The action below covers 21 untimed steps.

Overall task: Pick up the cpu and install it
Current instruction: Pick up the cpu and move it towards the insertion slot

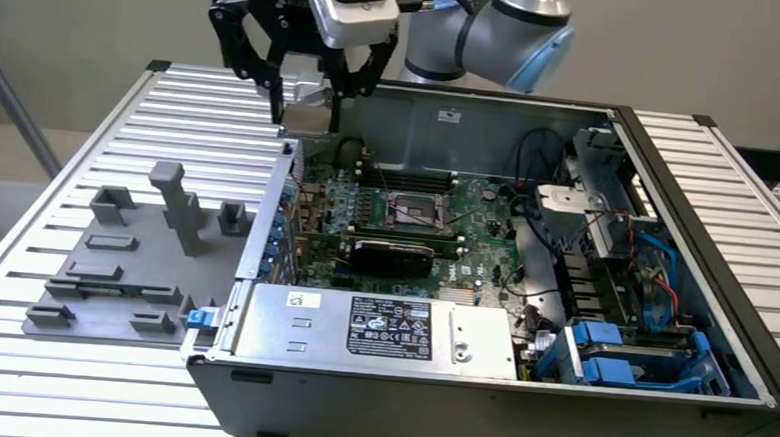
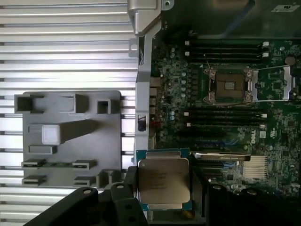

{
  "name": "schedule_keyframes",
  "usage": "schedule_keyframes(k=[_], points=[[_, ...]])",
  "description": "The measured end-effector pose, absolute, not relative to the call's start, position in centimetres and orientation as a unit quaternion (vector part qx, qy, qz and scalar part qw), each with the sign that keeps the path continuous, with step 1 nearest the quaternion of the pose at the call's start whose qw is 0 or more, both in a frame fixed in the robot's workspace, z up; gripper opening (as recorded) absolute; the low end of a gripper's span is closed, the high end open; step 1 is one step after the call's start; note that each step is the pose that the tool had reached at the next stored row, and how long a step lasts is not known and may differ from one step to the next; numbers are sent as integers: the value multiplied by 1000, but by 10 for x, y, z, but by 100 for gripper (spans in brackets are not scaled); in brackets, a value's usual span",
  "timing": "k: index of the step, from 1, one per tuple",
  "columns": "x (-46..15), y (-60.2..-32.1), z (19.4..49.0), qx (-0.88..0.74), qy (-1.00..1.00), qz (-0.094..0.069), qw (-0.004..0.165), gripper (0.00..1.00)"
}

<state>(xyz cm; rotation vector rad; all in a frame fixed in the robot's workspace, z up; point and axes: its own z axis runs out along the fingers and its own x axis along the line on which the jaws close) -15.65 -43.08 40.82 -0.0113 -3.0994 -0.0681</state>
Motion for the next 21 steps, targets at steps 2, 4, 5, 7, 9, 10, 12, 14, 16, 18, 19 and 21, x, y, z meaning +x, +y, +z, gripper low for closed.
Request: schedule_keyframes(k=[2, 4, 5, 7, 9, 10, 12, 14, 16, 18, 19, 21], points=[[-147, -429, 408, -4, -1000, -22, 21, 55], [-138, -427, 406, -4, -1000, -22, 21, 55], [-134, -425, 405, -4, -1000, -22, 21, 55], [-125, -421, 403, -4, -1000, -22, 21, 55], [-117, -415, 400, -4, -1000, -22, 21, 55], [-113, -412, 399, -4, -1000, -22, 21, 55], [-106, -405, 395, -4, -1000, -22, 21, 55], [-100, -399, 392, -4, -1000, -22, 21, 55], [-94, -391, 389, -4, -1000, -22, 21, 55], [-88, -384, 386, -4, -1000, -22, 21, 55], [-85, -381, 384, -4, -1000, -22, 21, 55], [-79, -373, 381, -4, -1000, -22, 21, 55]])
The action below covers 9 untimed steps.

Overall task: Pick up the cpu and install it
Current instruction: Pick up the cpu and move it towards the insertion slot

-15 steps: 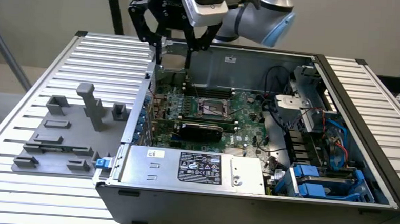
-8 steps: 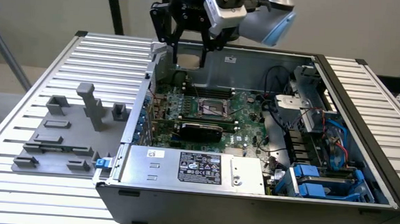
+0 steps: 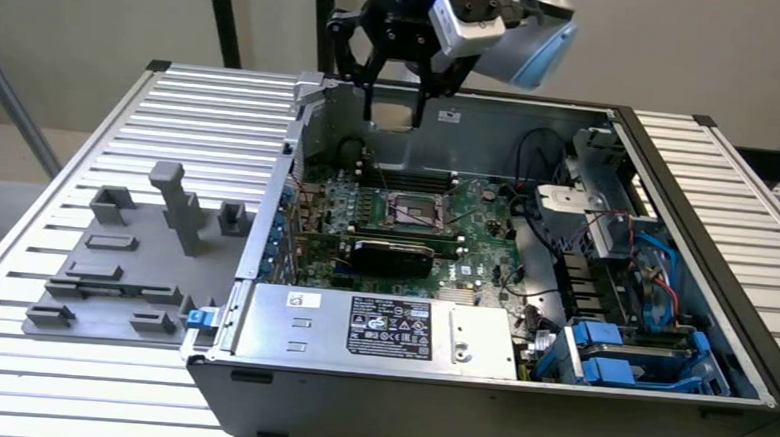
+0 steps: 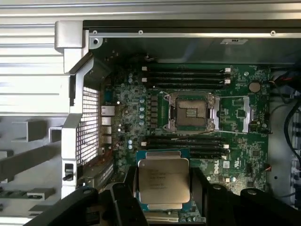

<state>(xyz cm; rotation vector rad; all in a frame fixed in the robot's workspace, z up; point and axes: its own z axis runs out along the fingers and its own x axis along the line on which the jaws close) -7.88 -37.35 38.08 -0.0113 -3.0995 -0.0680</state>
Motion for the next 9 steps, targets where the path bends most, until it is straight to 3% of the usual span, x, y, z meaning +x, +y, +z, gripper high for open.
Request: schedule_keyframes(k=[9], points=[[-54, -345, 367, -4, -1000, -22, 21, 55]])
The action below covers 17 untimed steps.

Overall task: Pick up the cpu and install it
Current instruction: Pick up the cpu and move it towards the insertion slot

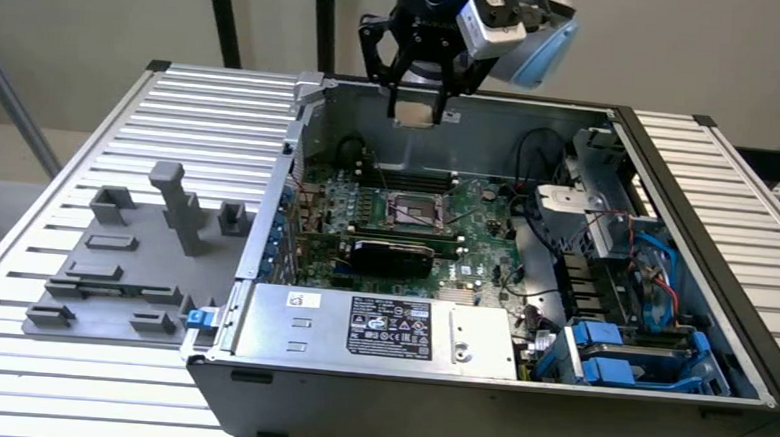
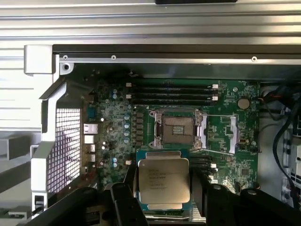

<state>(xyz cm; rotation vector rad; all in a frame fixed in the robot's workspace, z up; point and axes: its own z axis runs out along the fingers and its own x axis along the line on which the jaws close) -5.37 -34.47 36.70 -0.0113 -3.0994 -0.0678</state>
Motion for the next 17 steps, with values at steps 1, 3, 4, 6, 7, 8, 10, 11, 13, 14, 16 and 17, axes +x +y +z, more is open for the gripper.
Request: schedule_keyframes(k=[1, 3, 4, 6, 7, 8, 10, 11, 13, 14, 16, 17], points=[[-51, -343, 366, -4, -1000, -22, 21, 55], [-47, -339, 364, -4, -1000, -22, 21, 55], [-45, -338, 362, -4, -1000, -22, 21, 55], [-40, -336, 360, -5, -1000, -22, 21, 55], [-38, -336, 359, -6, -1000, -22, 21, 55], [-35, -335, 358, -7, -1000, -22, 21, 55], [-31, -334, 355, -9, -1000, -22, 21, 55], [-30, -333, 353, -9, -1000, -22, 21, 55], [-27, -332, 350, -11, -999, -22, 21, 55], [-26, -331, 348, -12, -999, -22, 21, 55], [-26, -329, 346, -13, -999, -22, 20, 55], [-26, -329, 345, -13, -999, -22, 20, 55]])
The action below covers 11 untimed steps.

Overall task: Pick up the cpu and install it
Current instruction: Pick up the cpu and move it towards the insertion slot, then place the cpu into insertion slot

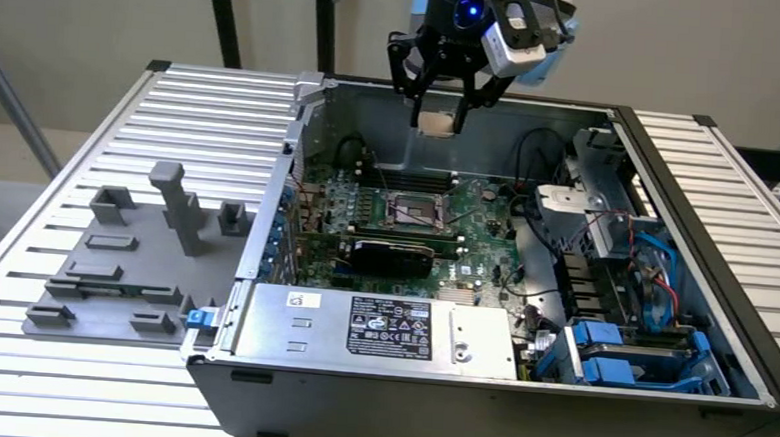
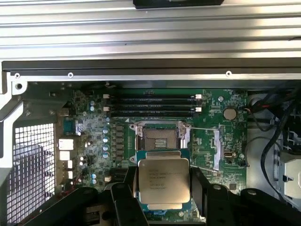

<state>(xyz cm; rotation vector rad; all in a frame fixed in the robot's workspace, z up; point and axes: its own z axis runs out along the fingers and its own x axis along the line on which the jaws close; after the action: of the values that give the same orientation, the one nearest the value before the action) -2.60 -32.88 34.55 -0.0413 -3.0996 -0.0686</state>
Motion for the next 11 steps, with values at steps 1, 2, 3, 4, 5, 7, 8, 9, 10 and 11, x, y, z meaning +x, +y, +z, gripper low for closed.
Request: schedule_keyframes(k=[1, 2, 3, 4, 5, 7, 8, 9, 10, 11], points=[[-26, -329, 345, -13, -999, -22, 21, 55], [-26, -329, 345, -13, -999, -22, 21, 55], [-26, -329, 345, -13, -999, -22, 21, 55], [-26, -329, 345, -13, -999, -22, 21, 55], [-26, -329, 345, -13, -999, -22, 21, 55], [-26, -329, 345, -13, -999, -22, 21, 55], [-26, -329, 345, -13, -999, -22, 21, 55], [-26, -329, 345, -13, -999, -22, 21, 55], [-26, -329, 345, -13, -999, -22, 21, 55], [-26, -329, 345, -13, -999, -22, 21, 55]])
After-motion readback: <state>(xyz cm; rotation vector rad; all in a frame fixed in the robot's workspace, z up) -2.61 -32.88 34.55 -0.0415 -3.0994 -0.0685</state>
